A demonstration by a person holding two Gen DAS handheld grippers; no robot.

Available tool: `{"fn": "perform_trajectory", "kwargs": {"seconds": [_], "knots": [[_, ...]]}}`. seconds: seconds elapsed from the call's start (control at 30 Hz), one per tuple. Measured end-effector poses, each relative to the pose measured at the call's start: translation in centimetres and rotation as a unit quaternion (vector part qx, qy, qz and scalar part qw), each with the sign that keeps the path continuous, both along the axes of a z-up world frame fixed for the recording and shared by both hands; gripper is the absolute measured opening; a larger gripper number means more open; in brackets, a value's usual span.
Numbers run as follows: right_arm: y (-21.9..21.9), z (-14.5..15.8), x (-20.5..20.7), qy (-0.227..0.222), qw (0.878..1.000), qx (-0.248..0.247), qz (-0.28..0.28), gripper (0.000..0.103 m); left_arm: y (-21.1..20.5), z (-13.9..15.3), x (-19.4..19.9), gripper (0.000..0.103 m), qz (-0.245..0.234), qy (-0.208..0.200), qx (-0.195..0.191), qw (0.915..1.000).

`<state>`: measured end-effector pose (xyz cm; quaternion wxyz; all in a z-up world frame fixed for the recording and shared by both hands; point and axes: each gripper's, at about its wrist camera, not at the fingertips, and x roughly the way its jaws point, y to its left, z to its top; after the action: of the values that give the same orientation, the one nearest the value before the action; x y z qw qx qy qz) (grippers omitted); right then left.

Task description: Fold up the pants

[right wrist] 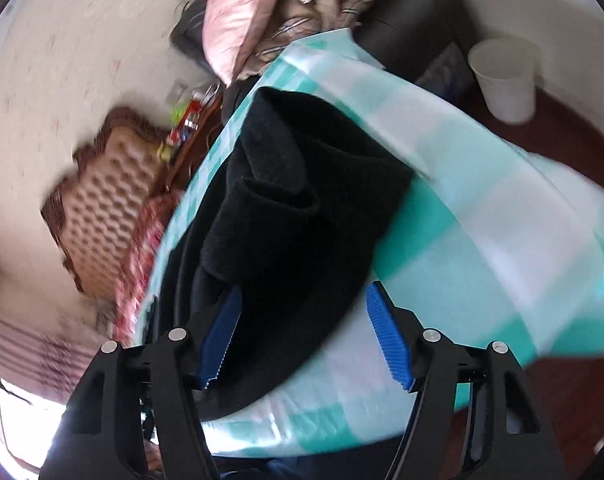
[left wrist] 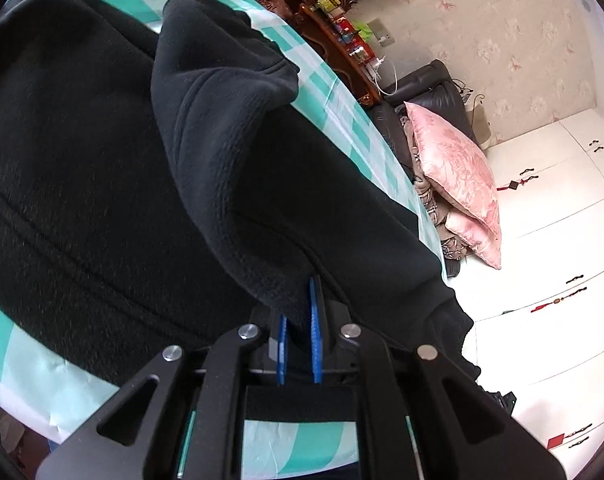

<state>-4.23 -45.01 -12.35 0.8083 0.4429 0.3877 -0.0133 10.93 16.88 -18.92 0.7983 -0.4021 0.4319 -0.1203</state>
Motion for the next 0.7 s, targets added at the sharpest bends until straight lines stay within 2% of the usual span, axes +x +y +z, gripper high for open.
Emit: {"fn": "perform_trajectory", "kwargs": {"seconds": [0.03,0.1,0.13,0.17,0.2,0.27,0.33,0.4,0.43,0.47,0.53,0.57,0.6,0.67,0.7], "knots": [[0.1,0.3,-0.1,-0.004,1.000,-0.001,-0.002,0.065,0.0,0.1,-0.3,0.012,-0.002,-0.004,0.008,1.0000],[0.9,1.0,0.0,-0.020,1.000,0.011,0.009,0.067,-0.1,0.3,-1.1,0.022,0.001,-0.006,0.033,0.9994],[1.4,1.5,0.4,-0.029,0.999,0.013,0.015,0.069,-0.2,0.6,-1.1,0.035,0.004,-0.009,0.058,0.9983],[1.7,1.8,0.8,-0.034,0.999,0.011,0.020,0.072,-0.6,1.1,-1.4,0.043,0.006,-0.012,0.084,0.9963],[2.4,2.2,1.4,-0.039,0.999,0.003,0.031,0.074,-0.8,1.6,-1.6,0.045,0.010,-0.017,0.114,0.9932],[3.0,2.5,2.4,-0.037,0.999,-0.016,0.037,0.083,-1.4,2.8,-2.1,0.057,0.019,-0.026,0.188,0.9817],[3.5,2.4,3.4,-0.022,0.998,-0.037,0.036,0.083,-2.3,4.4,-2.0,0.059,0.034,-0.039,0.294,0.9545],[3.8,2.1,3.7,-0.008,0.998,-0.058,0.031,0.083,-3.2,6.1,-1.3,0.065,0.040,-0.052,0.369,0.9271],[3.9,2.0,3.6,0.000,0.997,-0.065,0.028,0.083,-3.9,7.0,-0.5,0.071,0.034,-0.057,0.418,0.9060],[4.0,1.9,3.6,0.006,0.997,-0.073,0.027,0.083,-4.5,7.4,0.3,0.075,0.025,-0.061,0.448,0.8918],[4.2,1.7,3.4,0.015,0.996,-0.087,0.025,0.083,-5.9,7.9,2.5,0.075,0.005,-0.067,0.505,0.8607],[4.3,1.8,3.4,0.018,0.995,-0.093,0.025,0.083,-6.7,7.8,4.3,0.075,-0.008,-0.062,0.536,0.8421],[4.4,1.9,3.1,0.019,0.995,-0.097,0.026,0.084,-7.4,7.5,6.0,0.075,-0.022,-0.051,0.557,0.8286],[4.5,1.9,2.9,0.020,0.995,-0.097,0.026,0.086,-8.3,6.1,9.1,0.073,-0.067,-0.020,0.589,0.8052],[4.6,1.9,3.1,0.020,0.995,-0.096,0.029,0.087,-8.5,5.3,10.2,0.071,-0.083,-0.005,0.597,0.7979]]}}
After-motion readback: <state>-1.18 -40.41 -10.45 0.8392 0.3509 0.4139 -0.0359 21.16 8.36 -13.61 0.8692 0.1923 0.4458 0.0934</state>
